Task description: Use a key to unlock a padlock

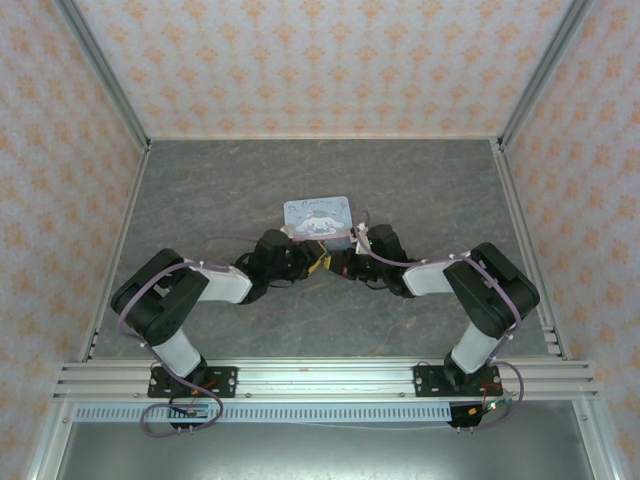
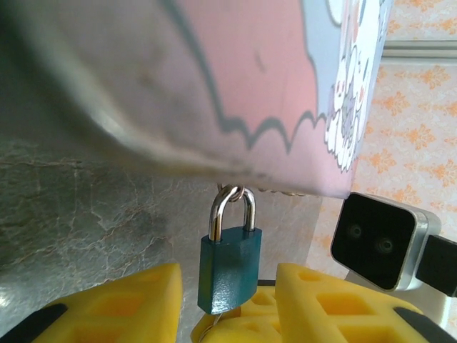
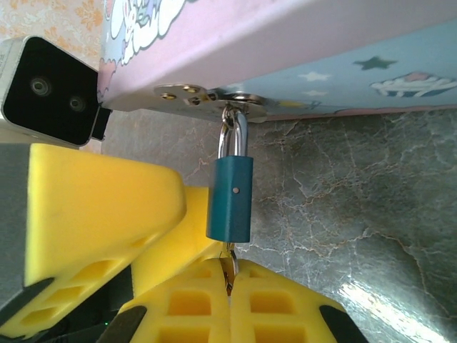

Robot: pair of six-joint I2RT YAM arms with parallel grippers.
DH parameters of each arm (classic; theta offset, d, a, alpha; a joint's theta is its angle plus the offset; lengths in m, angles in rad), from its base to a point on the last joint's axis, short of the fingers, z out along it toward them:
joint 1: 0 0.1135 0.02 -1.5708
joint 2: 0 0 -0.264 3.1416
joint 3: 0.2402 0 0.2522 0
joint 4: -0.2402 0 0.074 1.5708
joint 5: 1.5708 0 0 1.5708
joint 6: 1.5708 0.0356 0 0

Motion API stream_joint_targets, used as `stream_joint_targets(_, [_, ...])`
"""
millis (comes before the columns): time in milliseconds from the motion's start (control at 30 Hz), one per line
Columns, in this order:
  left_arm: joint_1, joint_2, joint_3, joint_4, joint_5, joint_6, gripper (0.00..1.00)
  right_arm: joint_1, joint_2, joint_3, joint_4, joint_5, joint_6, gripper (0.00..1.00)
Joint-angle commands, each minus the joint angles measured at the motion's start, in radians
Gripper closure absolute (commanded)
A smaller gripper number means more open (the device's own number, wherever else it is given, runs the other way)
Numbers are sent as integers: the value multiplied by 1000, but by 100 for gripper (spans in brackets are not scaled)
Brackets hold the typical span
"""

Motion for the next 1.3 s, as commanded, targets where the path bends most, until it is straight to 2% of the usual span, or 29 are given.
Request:
stream_joint_targets(0, [-12, 16, 34, 53, -20, -12, 62, 7, 0, 14, 54, -5, 4, 100])
stream_joint_targets(300, [-17, 44, 50, 50, -25, -14, 70, 8, 8, 17, 66, 1, 28, 100])
stream_joint_targets(467, [-22, 47, 51, 41, -27, -12, 80, 7, 10, 18, 75, 5, 41, 100])
stream_joint_targets(567, [-22, 35, 51, 25, -33, -8, 89, 7, -9, 12, 51, 52, 44, 99])
stream_joint_targets(700, [-22, 10, 52, -9, -39, 0, 100, 8, -48, 8, -7, 97, 15, 84])
stream_joint_targets(933, [-22, -42, 59, -71, -51, -1, 100, -8, -139, -2, -184, 185, -92, 63])
stream_joint_targets(1100, [-22, -90, 82, -161, -53, -4, 100, -41, -281, -24, -303, 264, -204, 56])
stream_joint_targets(1267, [-22, -149, 117, -300, -64, -41, 100, -42, -489, -39, -391, 381, -376, 55])
